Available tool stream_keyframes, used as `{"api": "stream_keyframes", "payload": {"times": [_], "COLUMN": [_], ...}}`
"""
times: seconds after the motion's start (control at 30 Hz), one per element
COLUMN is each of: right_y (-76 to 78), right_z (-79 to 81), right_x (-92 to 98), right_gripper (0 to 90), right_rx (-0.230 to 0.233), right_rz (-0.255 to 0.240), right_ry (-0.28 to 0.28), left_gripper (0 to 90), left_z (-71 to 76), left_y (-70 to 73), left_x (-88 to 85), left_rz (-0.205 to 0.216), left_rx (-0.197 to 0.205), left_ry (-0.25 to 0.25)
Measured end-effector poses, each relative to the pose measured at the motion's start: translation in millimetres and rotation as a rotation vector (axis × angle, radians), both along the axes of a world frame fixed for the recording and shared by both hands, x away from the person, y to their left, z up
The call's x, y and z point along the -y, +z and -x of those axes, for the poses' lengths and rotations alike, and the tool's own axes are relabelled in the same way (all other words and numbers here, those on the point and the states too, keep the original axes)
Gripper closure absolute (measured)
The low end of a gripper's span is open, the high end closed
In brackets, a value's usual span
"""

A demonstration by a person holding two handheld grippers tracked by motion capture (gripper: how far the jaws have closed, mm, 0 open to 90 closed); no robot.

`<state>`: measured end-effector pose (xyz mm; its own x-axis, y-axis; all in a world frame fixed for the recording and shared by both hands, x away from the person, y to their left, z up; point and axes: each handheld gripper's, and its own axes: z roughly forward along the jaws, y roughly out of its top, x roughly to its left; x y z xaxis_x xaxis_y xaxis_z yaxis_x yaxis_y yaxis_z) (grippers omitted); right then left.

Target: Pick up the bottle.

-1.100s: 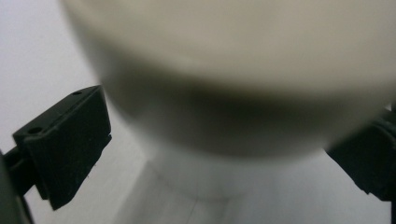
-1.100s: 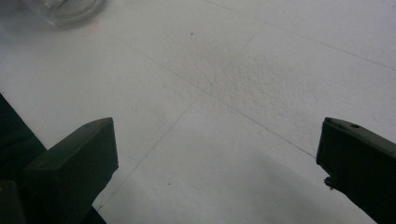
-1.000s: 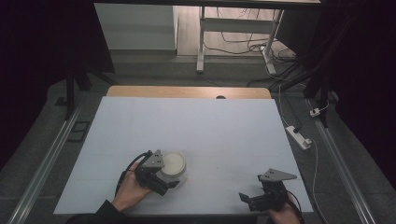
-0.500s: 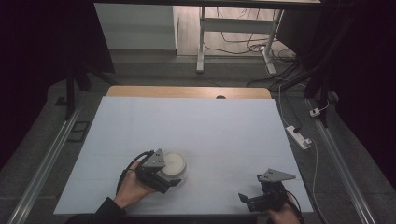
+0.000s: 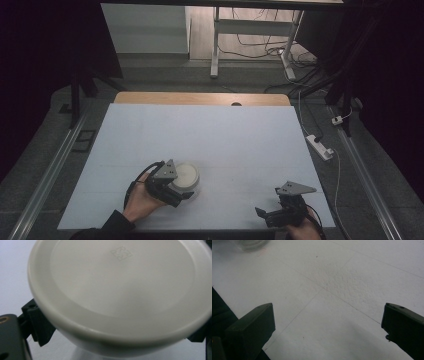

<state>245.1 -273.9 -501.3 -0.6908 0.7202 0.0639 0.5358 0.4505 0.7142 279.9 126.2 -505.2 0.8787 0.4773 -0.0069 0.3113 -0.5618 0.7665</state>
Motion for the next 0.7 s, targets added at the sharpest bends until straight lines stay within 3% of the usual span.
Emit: {"api": "stream_keyframes", "payload": {"times": [0.7], "right_y": [0.1], "right_z": [-0.1], "right_x": [0.6], "right_gripper": [0.0], "right_rx": [0.002], "right_rz": [-0.005], "right_ry": [-0.004], "left_gripper": [7.4], "left_z": [-4.1], "left_y": [30.7], "left_x": [3.3], "left_rz": [0.042], "left_rx": [0.027], "left_ry": [-0.031]}}
